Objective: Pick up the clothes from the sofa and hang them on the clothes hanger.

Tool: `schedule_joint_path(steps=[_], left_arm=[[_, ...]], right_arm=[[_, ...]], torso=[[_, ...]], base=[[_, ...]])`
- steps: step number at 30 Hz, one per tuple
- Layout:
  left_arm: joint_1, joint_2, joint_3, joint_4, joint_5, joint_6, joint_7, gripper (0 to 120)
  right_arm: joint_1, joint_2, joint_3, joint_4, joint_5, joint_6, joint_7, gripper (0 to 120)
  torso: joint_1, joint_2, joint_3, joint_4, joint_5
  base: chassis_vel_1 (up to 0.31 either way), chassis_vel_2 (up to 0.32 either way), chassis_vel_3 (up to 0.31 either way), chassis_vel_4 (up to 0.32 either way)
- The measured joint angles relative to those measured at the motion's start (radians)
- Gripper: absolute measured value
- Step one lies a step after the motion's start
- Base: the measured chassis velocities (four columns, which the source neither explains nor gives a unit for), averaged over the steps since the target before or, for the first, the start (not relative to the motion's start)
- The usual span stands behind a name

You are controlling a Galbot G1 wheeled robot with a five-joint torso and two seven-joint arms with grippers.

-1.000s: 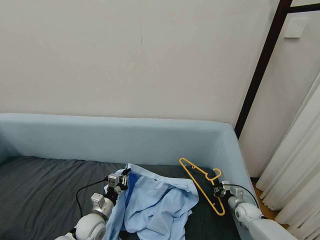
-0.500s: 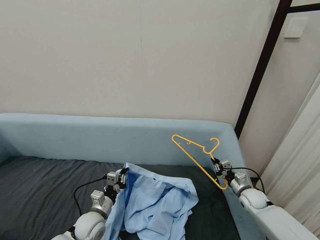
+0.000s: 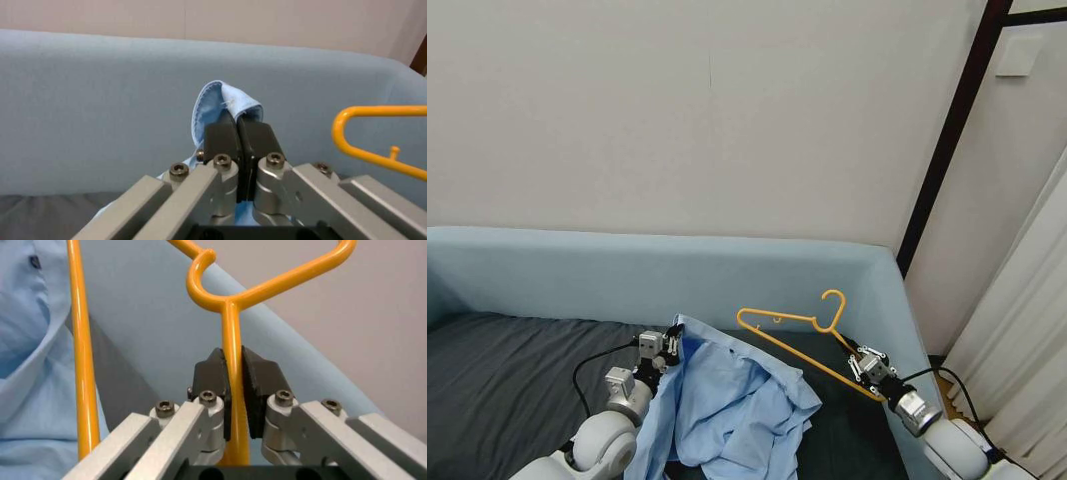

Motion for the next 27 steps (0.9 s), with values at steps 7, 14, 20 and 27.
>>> schedule_joint_path(steps=[7,14,20,27], left_arm=[[-0.011,0.019,0.019,-0.044,-0.026,0.032,-0.022,0],[-0.004,0.038,0.037,-0.079,-0.026,0.041,-0.024,0],[-0.006,0.041,0.067,-0.093,-0.021,0.047,-0.027,0],[-0.024,0.027,0.107,-0.077,-0.019,0.049,-0.029,0]], right_arm=[[-0.079,-0.024,-0.03,0.108,-0.039,-0.016,-0.002,5],[-0.054,0.039,-0.125,0.045,-0.062,-0.055,0.048,5],[0.021,0.107,-0.173,-0.048,-0.046,-0.065,0.071,5],[0.067,0.149,-0.206,-0.066,-0.029,-0.075,0.083,5]], torso=[[0.0,0.0,0.0,-0.0002,-0.0002],[0.0,0.0,0.0,0.0003,-0.0002],[0.0,0.0,0.0,0.0002,-0.0003],[0.0,0.0,0.0,0.0001,-0.0002]], base=[[0.0,0.0,0.0,0.0],[0.0,0.0,0.0,0.0],[0.0,0.0,0.0,0.0],[0.0,0.0,0.0,0.0]])
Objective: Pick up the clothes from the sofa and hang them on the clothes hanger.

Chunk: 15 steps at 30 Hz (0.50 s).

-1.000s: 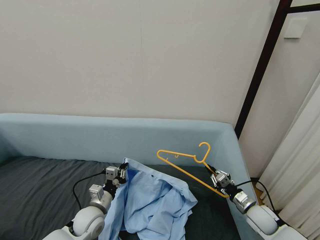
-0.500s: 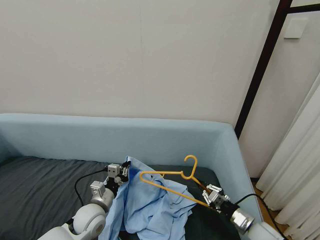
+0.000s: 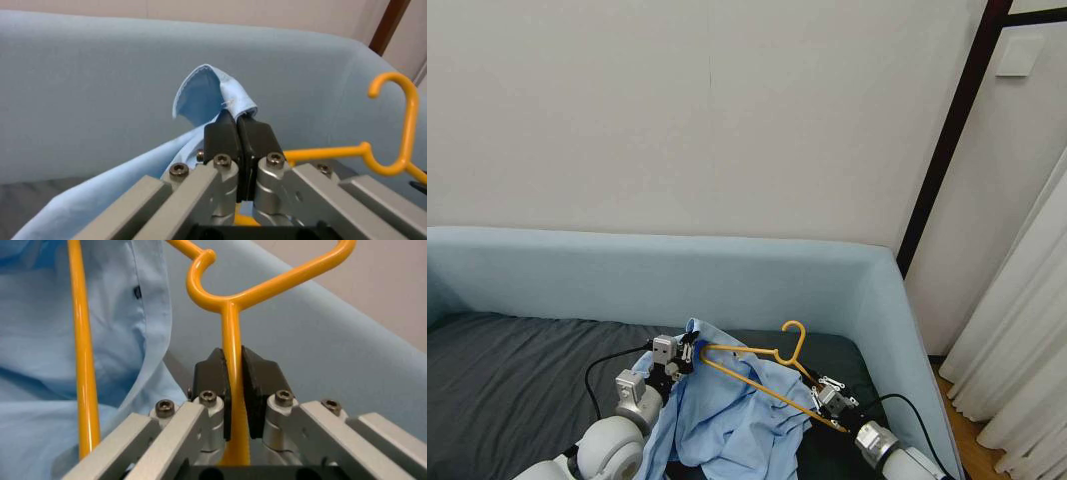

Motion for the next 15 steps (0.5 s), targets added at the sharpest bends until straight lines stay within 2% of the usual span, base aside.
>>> schedule_joint_path(steps=[15], left_arm=[[-0.08,-0.034,0.094,0.019,0.0,0.014,-0.022,0]], right_arm=[[0.113,0.084,-0.113,-0.055,-0.025,-0.019,0.018,5]], torso=[[0.0,0.0,0.0,-0.0002,0.0]], base=[[0.0,0.0,0.0,0.0]])
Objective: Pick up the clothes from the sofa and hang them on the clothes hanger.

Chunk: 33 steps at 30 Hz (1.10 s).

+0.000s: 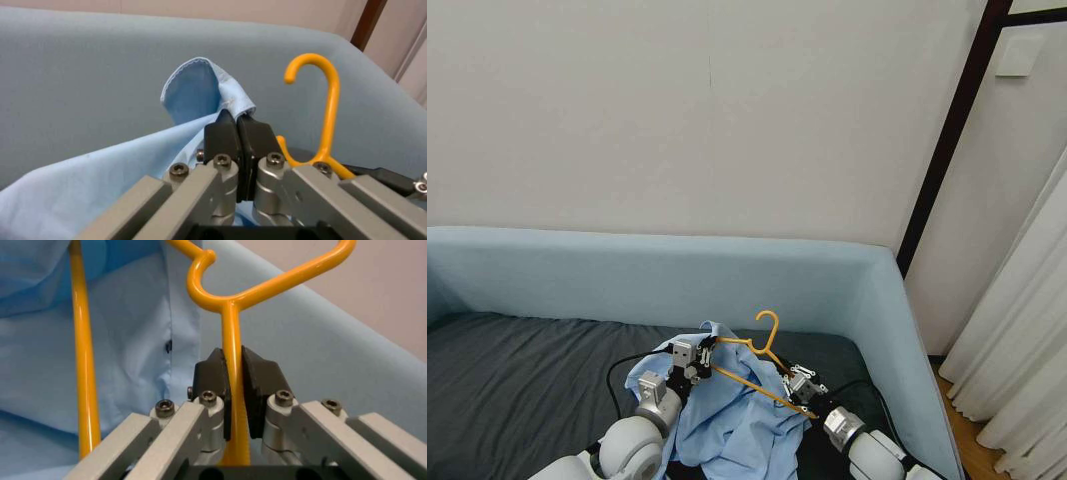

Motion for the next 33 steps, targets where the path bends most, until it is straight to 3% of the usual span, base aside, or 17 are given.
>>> schedule_joint_path(steps=[20,30,33], left_arm=[[0.01,-0.03,0.029,-0.025,0.058,0.015,-0.012,0],[0.064,-0.008,-0.013,-0.031,0.096,-0.003,-0.004,0],[0.071,-0.015,-0.019,-0.029,0.107,-0.007,-0.011,11]], right_arm=[[0.119,0.106,-0.088,-0.096,-0.081,-0.064,0.019,5],[0.131,0.096,-0.072,-0.084,-0.045,-0.071,0.038,5],[0.13,0.079,-0.051,-0.061,-0.041,-0.058,0.042,5]], torso=[[0.0,0.0,0.0,0.0,0.0],[0.0,0.0,0.0,0.0003,0.0001],[0.0,0.0,0.0,-0.0002,0.0]], base=[[0.0,0.0,0.0,0.0],[0.0,0.0,0.0,0.0],[0.0,0.0,0.0,0.0]])
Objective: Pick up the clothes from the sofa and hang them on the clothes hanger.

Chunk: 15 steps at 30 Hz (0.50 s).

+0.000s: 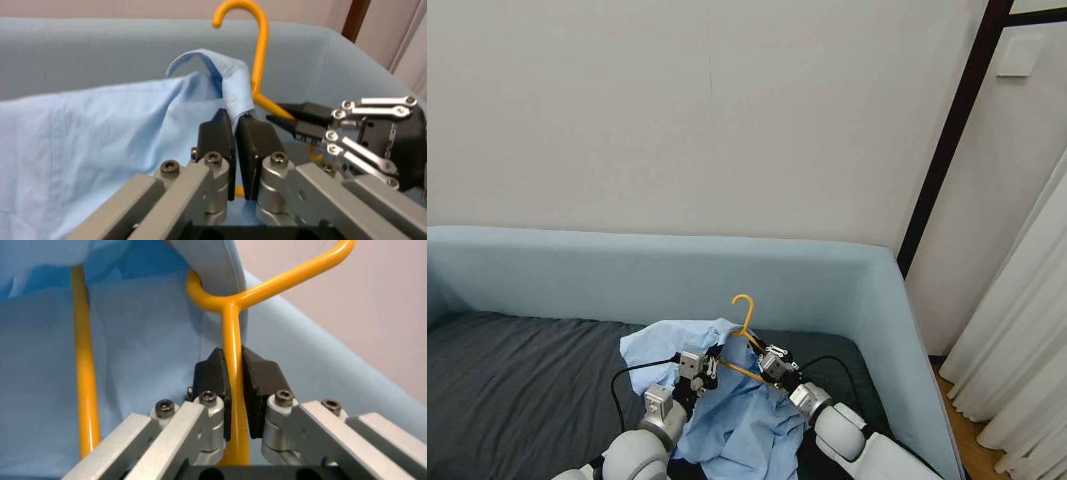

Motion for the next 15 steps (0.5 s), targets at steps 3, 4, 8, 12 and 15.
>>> schedule_joint_path(steps=[3,4,8,12,15], left_arm=[[0.0,-0.004,0.008,-0.011,0.008,0.007,-0.006,19],[0.003,-0.004,0.012,-0.017,0.021,0.009,-0.008,23],[0.017,0.005,0.026,-0.031,0.057,0.013,-0.01,35],[0.044,0.062,0.024,-0.054,0.111,-0.035,0.02,55],[0.079,0.098,-0.043,-0.062,0.134,-0.1,0.096,65]], right_arm=[[0.0,0.0,0.017,0.009,-0.011,0.015,0.003,5],[0.0,-0.001,0.03,0.013,-0.026,0.025,0.003,5],[-0.001,-0.003,0.059,0.019,-0.065,0.051,0.0,5],[-0.043,-0.037,0.14,0.05,-0.132,0.095,-0.013,5],[-0.054,-0.053,0.165,0.057,-0.145,0.107,-0.015,5]], torso=[[0.0,0.0,0.0,0.0001,0.0001],[0.0,0.0,0.0,0.0001,0.0001],[0.0,0.0,0.0,0.0002,0.0001],[0.0,0.0,0.0,-0.0002,0.0],[0.0,0.0,0.0,-0.0001,-0.0002]], base=[[0.0,0.0,0.0,0.0],[0.0,0.0,0.0,0.0],[0.0,0.0,0.0,0.0],[0.0,0.0,0.0,0.0],[0.0,0.0,0.0,0.0]])
